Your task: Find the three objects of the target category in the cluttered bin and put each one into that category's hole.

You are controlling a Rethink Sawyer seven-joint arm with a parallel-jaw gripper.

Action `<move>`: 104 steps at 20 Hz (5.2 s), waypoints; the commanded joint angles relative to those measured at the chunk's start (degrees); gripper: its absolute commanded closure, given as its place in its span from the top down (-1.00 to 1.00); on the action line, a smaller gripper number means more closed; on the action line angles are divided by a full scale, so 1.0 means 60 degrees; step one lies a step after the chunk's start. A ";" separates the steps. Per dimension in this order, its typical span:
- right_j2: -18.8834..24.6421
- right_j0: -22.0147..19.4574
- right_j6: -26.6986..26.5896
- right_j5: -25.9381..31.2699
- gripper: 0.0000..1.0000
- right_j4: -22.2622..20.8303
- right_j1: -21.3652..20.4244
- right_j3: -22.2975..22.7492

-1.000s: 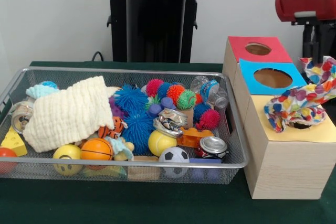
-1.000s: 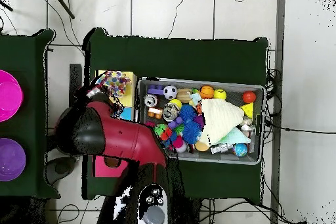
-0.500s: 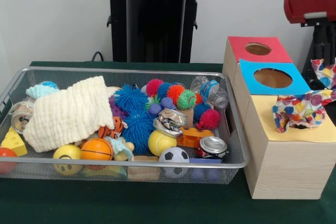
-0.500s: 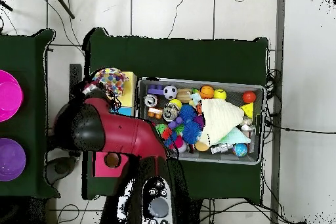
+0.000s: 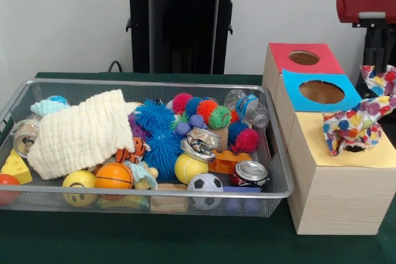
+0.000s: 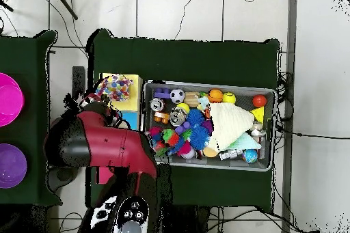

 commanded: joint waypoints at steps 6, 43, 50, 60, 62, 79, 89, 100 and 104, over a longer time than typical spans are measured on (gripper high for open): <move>-0.1358 0.0365 0.1542 0.1360 -1.00 -0.0133 0.0904 -0.0728; -0.5224 0.2665 0.4131 0.5337 -1.00 0.0503 0.3397 -0.2430; -0.6959 0.3170 0.4906 0.4756 -1.00 0.0233 0.4469 -0.2980; -0.6694 0.3542 0.4563 0.5661 -1.00 0.0748 0.4204 -0.2611; -0.5943 0.3440 0.4391 0.5693 -1.00 0.1075 0.3942 -0.2383; -0.4383 0.2969 0.3750 0.4578 1.00 0.1788 0.3357 -0.2018; -0.3861 0.2884 0.4128 0.3833 1.00 0.2149 0.3816 -0.2057; -0.3829 0.3103 0.4456 0.3855 1.00 0.2472 0.4108 -0.2358; -0.3795 0.3098 0.4412 0.3606 -1.00 0.2522 0.4119 -0.2359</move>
